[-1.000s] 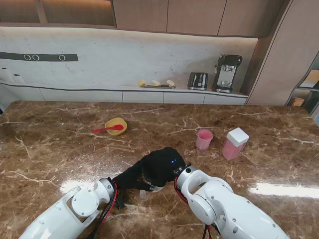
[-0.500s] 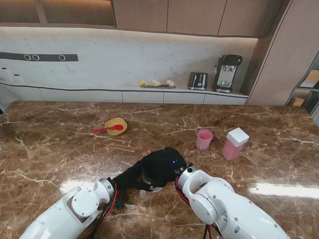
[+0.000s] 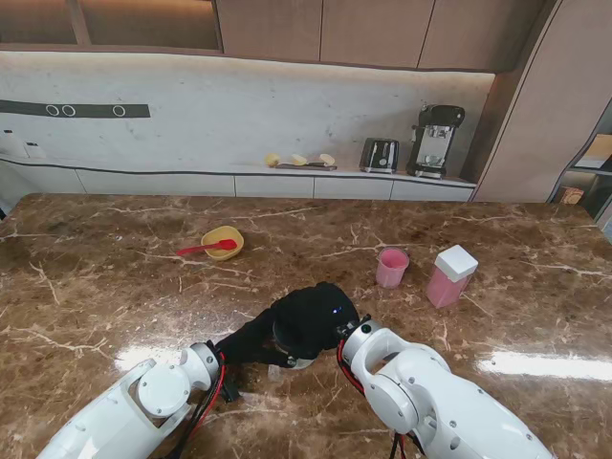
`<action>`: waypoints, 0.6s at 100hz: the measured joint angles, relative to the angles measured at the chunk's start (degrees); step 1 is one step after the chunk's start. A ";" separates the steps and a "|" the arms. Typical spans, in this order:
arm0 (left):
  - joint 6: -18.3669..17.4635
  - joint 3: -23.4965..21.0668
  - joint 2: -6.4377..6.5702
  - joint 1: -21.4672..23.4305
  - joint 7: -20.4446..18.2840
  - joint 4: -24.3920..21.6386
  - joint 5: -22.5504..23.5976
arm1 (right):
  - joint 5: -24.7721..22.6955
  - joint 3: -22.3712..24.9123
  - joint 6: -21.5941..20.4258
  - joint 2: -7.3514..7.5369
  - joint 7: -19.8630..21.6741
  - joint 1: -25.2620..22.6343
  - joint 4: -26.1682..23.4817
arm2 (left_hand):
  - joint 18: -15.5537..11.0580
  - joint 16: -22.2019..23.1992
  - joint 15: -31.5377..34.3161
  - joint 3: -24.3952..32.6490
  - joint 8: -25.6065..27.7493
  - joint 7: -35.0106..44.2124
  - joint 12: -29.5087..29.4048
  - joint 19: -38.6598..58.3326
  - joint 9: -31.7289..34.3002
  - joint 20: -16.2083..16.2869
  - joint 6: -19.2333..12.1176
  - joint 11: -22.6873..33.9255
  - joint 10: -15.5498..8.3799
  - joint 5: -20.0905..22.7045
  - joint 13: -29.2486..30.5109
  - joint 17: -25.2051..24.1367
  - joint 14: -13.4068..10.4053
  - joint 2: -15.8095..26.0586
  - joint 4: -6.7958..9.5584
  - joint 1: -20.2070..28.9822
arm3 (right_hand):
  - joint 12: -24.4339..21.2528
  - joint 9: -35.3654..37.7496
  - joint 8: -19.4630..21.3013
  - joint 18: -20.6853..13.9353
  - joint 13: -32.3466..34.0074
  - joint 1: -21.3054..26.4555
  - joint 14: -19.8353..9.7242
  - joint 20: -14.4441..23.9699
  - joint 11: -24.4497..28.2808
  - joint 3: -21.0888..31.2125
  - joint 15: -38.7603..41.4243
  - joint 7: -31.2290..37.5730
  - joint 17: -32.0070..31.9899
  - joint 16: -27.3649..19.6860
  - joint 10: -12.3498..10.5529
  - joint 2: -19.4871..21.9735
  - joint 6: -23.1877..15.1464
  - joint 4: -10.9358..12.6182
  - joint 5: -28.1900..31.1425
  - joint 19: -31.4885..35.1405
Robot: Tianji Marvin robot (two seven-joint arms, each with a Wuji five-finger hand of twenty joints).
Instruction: Measure grain into the airtight container
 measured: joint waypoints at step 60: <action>-0.07 0.05 -0.02 -0.02 0.11 0.08 -0.04 | -1.71 -2.44 -0.29 0.21 -1.14 2.07 1.36 | -0.03 0.00 0.00 0.00 0.01 0.00 0.00 0.00 0.00 0.00 -0.01 0.00 0.00 0.00 0.00 -0.01 0.00 0.00 0.00 -0.07 | 2.12 1.91 1.42 -0.04 0.02 5.11 0.21 2.58 1.92 0.36 3.47 1.88 0.41 2.17 -0.40 -1.36 -1.67 0.34 4.19 0.33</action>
